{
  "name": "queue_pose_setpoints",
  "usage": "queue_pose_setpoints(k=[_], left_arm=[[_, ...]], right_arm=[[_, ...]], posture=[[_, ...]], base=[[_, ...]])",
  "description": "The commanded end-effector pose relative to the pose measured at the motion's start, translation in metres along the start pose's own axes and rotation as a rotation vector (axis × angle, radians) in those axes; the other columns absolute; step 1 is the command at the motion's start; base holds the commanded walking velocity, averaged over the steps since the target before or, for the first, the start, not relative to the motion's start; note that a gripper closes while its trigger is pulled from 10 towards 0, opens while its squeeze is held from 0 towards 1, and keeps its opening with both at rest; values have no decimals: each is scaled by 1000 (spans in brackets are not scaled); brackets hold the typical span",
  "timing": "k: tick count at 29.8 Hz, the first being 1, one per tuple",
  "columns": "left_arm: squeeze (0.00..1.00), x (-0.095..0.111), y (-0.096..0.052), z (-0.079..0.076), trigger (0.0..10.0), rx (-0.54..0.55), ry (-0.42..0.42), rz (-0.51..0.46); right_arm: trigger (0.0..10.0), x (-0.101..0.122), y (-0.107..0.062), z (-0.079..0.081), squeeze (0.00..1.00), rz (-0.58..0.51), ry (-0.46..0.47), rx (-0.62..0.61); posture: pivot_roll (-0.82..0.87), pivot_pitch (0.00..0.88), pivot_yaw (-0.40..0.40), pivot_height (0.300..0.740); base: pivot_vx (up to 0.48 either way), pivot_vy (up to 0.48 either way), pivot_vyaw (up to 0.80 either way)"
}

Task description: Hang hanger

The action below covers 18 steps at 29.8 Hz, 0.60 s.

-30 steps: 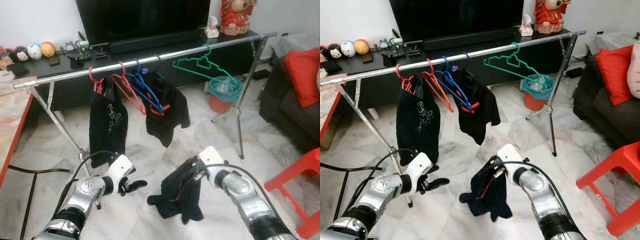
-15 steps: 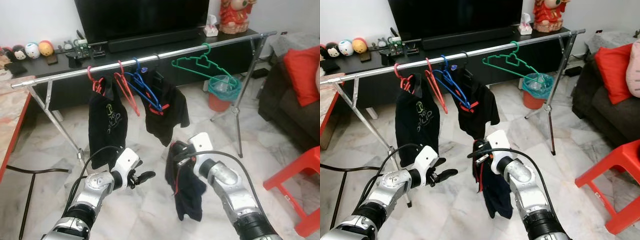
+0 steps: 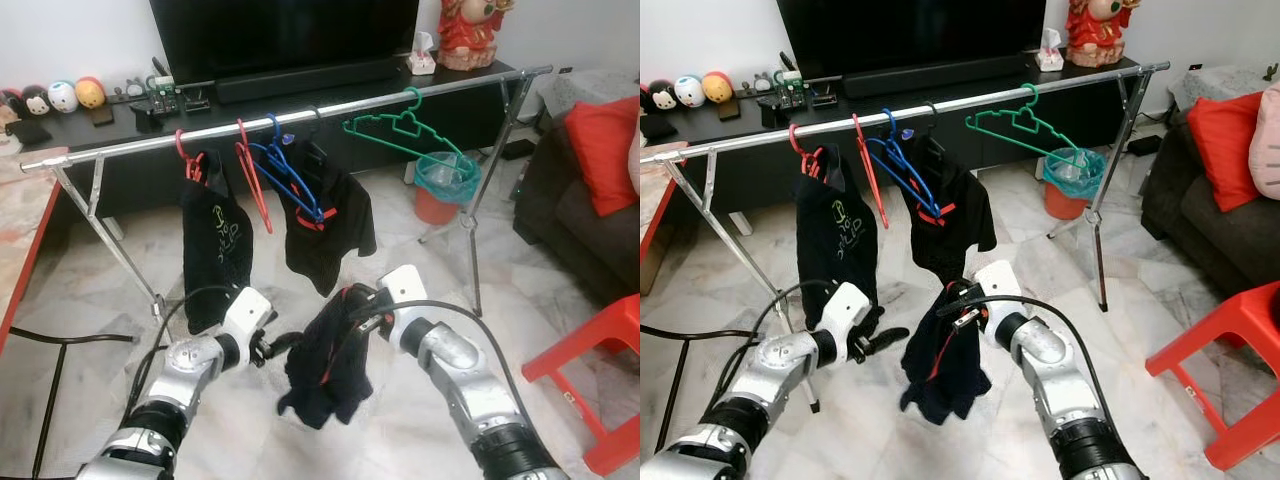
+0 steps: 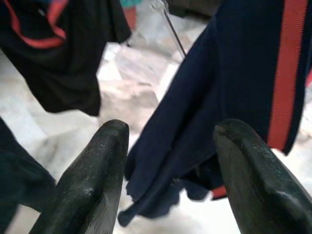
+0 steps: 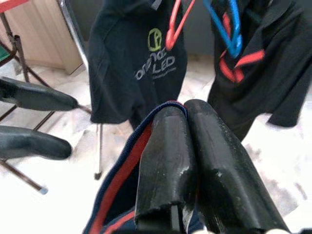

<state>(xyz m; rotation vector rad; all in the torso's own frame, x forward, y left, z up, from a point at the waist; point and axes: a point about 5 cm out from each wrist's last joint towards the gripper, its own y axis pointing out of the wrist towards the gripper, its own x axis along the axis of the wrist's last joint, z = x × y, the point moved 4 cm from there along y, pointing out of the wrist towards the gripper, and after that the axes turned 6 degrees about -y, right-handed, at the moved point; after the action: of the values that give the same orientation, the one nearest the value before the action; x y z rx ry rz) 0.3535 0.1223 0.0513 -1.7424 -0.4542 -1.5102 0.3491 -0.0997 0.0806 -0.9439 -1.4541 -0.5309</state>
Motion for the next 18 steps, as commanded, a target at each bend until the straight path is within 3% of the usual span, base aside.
queue_pose_setpoints(k=[1, 8, 11, 18], left_arm=[[0, 16, 0, 5, 10000, 6, 21, -42], [0, 29, 9, -5, 10000, -34, 63, -63], [0, 32, 15, -28, 10000, -120, 86, -64], [0, 32, 15, -28, 10000, -120, 86, -64]], right_arm=[[10000, 29, 1, -10, 0, -80, -40, -22], [10000, 29, 3, -13, 0, -26, -110, -20], [10000, 23, 5, 1, 0, 24, -101, 11], [10000, 23, 5, 1, 0, 24, -101, 11]], posture=[[45, 0, 23, 740], [27, 0, 39, 740], [26, 0, 39, 740], [26, 0, 39, 740]], base=[[0, 0, 0], [0, 0, 0], [0, 0, 0], [0, 0, 0]])
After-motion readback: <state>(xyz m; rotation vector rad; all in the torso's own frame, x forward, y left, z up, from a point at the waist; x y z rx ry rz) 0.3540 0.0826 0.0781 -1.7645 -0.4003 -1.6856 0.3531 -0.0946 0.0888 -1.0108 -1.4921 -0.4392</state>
